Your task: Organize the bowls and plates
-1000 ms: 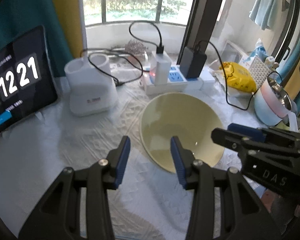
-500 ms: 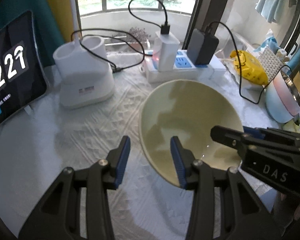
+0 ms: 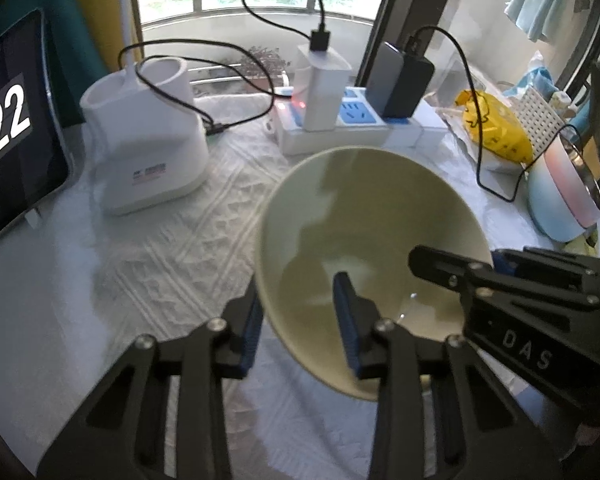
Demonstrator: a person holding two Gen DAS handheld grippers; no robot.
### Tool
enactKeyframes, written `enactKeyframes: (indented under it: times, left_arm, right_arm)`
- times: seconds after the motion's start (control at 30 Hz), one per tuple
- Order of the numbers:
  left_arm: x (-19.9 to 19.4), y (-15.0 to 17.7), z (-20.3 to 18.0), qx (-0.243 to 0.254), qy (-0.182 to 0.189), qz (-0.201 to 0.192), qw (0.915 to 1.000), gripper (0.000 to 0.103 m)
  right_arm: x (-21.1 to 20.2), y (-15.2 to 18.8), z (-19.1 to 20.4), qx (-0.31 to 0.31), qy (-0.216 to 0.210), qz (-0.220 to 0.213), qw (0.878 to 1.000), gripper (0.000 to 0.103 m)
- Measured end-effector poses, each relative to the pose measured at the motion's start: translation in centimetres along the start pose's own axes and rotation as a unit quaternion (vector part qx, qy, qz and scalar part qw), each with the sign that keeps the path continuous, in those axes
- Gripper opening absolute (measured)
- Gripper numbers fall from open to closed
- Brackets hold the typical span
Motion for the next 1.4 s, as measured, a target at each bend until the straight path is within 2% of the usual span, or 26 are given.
enactKeyframes:
  times: [0.13, 0.37, 0.63, 0.97, 1.4]
  left_arm:
    - [0.0, -0.1, 0.2, -0.002, -0.007, -0.003, 1.0, 0.026]
    - [-0.8, 0.4, 0.4, 0.004, 0.003, -0.013, 0.9999, 0.023]
    - [-2.3, 0.4, 0.4, 0.004, 0.002, -0.036, 0.9994, 0.023]
    - [-4.6, 0.5, 0.4, 0.005, 0.0, -0.054, 0.9985, 0.022]
    - [-7.3, 0.8, -0.8, 0.009, 0.003, -0.075, 0.9971, 0.022]
  right_arm:
    - [-0.1, 0.0, 0.4, -0.007, 0.004, -0.007, 1.0, 0.017]
    - [-1.1, 0.1, 0.2, -0.005, 0.003, -0.027, 1.0, 0.014]
    - [-2.6, 0.2, 0.5, -0.014, 0.004, -0.053, 0.998, 0.012]
    - [-4.8, 0.8, 0.8, -0.009, -0.014, -0.07, 0.997, 0.011]
    - [-7.6, 1.6, 0.2, -0.003, -0.018, -0.089, 0.996, 0.011]
Point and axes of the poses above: each gripper's, at about its wrist camera, not at the fingertips, and x roughly the way its jaws point, z to its left, y to its underside, the point moved 9 cm from there along x, roughly the way its jaws point, and after that the axes turned 5 degrees about y, right-handed, at the moved point
